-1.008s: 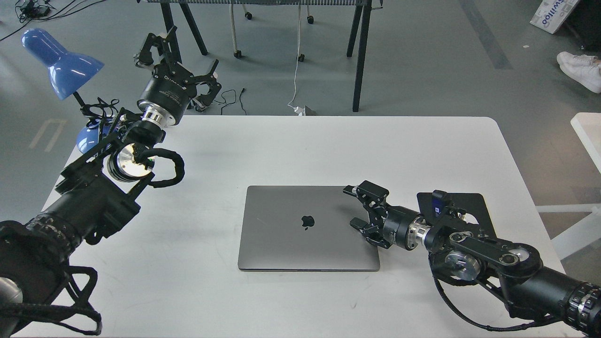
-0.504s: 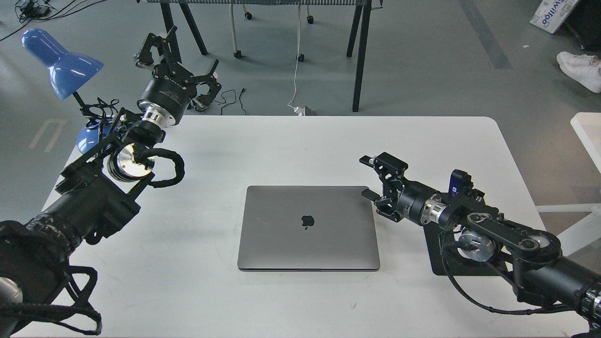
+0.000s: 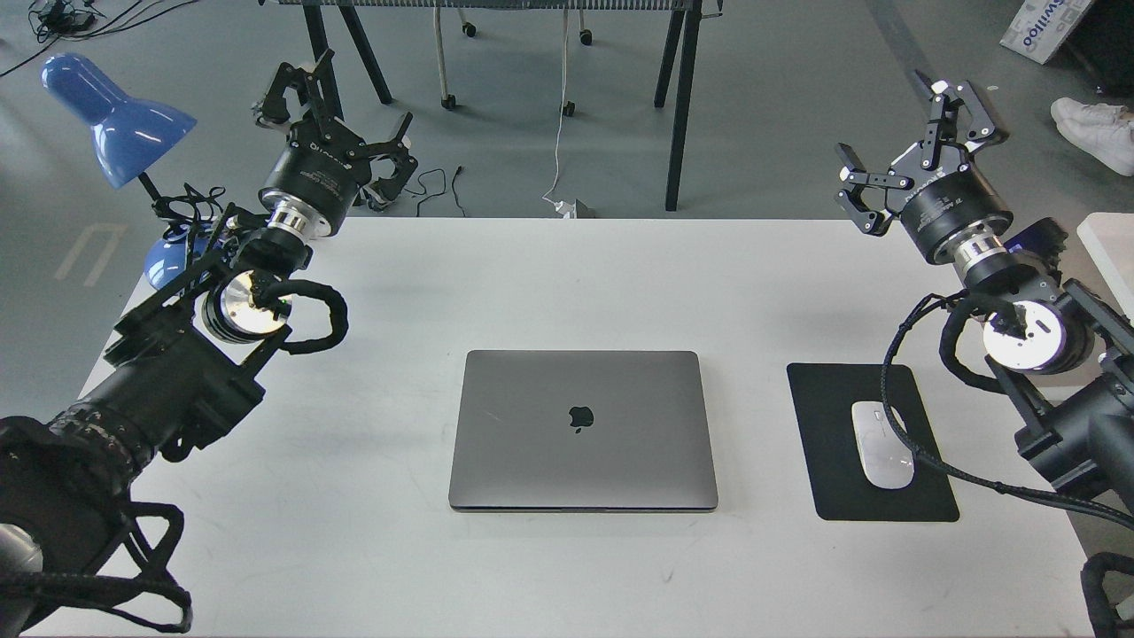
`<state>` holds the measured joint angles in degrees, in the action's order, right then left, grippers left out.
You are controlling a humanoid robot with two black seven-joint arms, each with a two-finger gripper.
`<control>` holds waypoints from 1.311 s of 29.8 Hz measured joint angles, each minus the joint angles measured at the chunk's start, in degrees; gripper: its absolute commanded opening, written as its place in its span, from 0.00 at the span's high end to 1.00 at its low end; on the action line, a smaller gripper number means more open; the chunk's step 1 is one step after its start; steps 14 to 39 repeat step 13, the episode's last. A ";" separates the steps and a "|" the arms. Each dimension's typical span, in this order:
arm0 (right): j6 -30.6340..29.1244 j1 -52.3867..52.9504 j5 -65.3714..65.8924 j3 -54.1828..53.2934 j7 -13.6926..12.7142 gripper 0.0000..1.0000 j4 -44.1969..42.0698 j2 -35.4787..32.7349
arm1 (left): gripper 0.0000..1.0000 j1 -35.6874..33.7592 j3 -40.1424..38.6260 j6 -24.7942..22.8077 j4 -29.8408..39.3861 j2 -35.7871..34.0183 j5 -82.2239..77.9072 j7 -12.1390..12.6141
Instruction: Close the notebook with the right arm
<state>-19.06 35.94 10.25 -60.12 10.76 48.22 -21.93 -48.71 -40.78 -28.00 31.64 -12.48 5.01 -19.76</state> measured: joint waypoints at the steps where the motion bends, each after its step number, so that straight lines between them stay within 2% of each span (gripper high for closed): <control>1: 0.00 0.15 -1.46 -0.32 -0.69 0.00 -1.13 -0.02 | 0.00 0.00 0.00 0.00 0.00 0.00 0.00 0.00; 7: 0.04 0.44 -6.89 -1.10 -1.69 0.00 -3.61 -0.04 | 0.00 0.00 -0.02 0.00 -0.01 0.00 0.30 0.00; 39: 0.42 1.77 -7.18 -1.78 -1.71 0.00 -5.18 -0.04 | 0.00 0.00 -0.02 0.00 -0.02 0.00 0.35 0.00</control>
